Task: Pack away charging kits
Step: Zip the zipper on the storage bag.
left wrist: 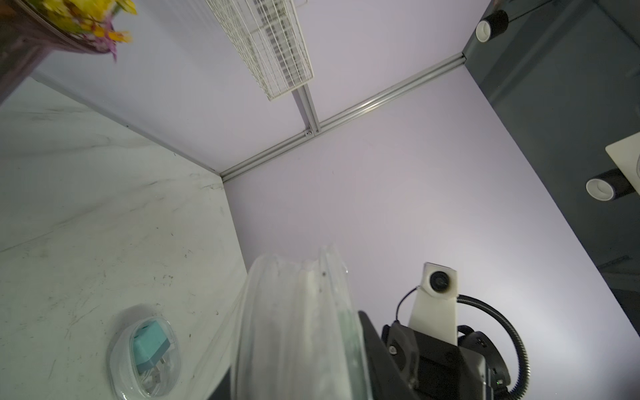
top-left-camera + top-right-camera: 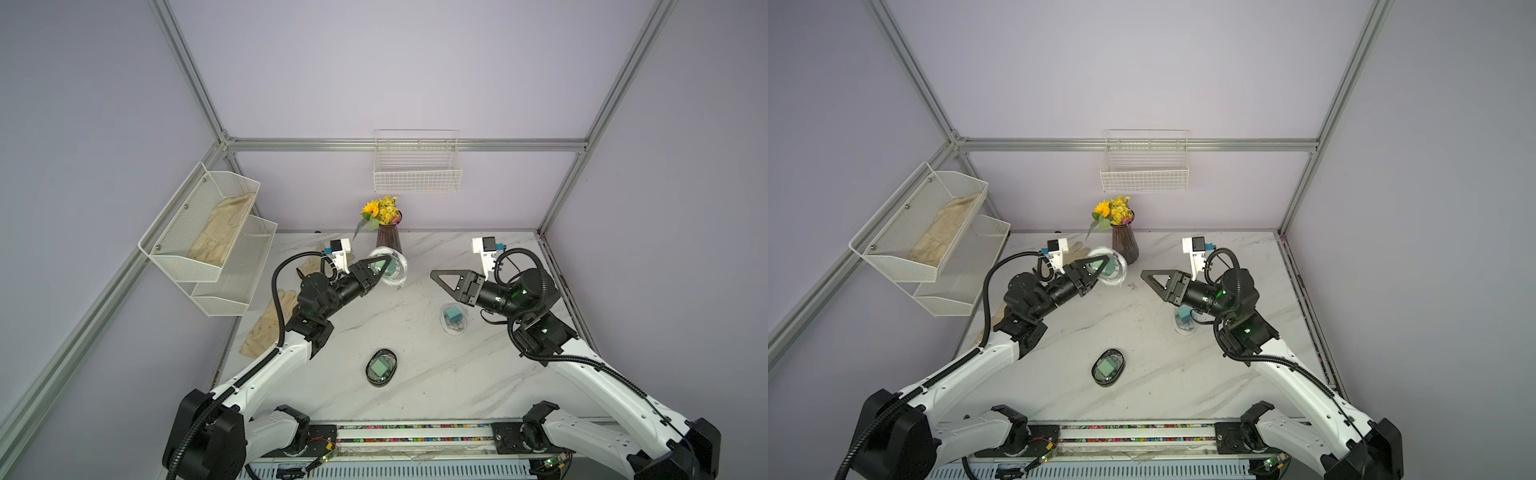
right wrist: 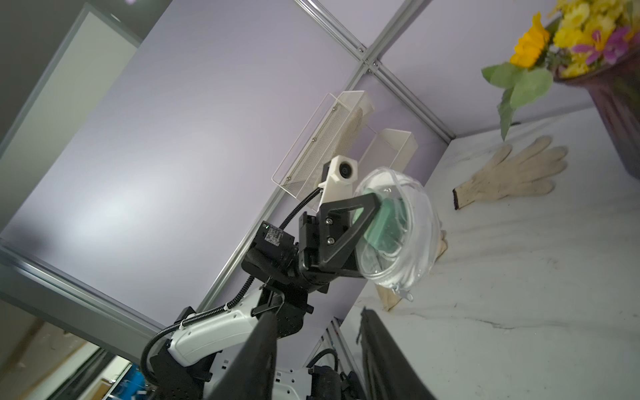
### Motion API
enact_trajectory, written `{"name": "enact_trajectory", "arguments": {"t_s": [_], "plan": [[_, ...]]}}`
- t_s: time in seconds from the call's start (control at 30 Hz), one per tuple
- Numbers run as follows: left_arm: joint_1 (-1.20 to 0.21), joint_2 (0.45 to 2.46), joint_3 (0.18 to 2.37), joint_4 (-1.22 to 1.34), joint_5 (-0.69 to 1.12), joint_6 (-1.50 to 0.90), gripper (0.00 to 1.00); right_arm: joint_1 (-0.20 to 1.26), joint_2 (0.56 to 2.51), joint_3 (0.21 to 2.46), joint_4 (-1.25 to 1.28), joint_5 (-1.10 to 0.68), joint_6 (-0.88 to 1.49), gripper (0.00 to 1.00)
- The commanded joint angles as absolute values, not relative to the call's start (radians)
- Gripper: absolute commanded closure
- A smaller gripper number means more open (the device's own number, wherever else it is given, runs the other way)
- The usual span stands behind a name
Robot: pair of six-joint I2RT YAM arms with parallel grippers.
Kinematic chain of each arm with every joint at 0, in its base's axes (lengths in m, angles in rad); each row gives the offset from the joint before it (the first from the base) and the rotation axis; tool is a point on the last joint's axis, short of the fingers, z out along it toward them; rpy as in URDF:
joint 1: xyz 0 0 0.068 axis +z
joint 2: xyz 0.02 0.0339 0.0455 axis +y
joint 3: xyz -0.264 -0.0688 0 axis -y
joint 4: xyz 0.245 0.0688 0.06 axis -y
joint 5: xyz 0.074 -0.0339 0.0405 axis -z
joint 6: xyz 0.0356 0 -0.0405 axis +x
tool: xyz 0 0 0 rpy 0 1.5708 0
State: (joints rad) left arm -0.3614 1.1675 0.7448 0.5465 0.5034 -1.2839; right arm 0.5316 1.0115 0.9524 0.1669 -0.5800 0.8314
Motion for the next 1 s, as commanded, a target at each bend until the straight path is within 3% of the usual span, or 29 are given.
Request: {"name": "enact_trajectory", "arguments": {"t_s": [0.0,0.2,0.47,0.97], "plan": [[-0.344,1.147,0.869,0.454,0.704,-1.336,0.8,0.553,1.03,1.011,-0.186,-0.539,0.538,0.58],[-0.342,1.147,0.912,0.427,0.71,-1.417,0.83,0.739,1.138,1.164,-0.31,-0.297,0.337,0.65],[-0.344,1.124,0.907,0.363,0.637,-1.438,0.84,0.808,1.184,1.163,-0.275,-0.25,0.272,0.64],[-0.344,1.157,0.908,0.409,0.664,-1.461,0.84,0.837,1.261,1.181,-0.227,-0.14,0.256,0.76]]}}
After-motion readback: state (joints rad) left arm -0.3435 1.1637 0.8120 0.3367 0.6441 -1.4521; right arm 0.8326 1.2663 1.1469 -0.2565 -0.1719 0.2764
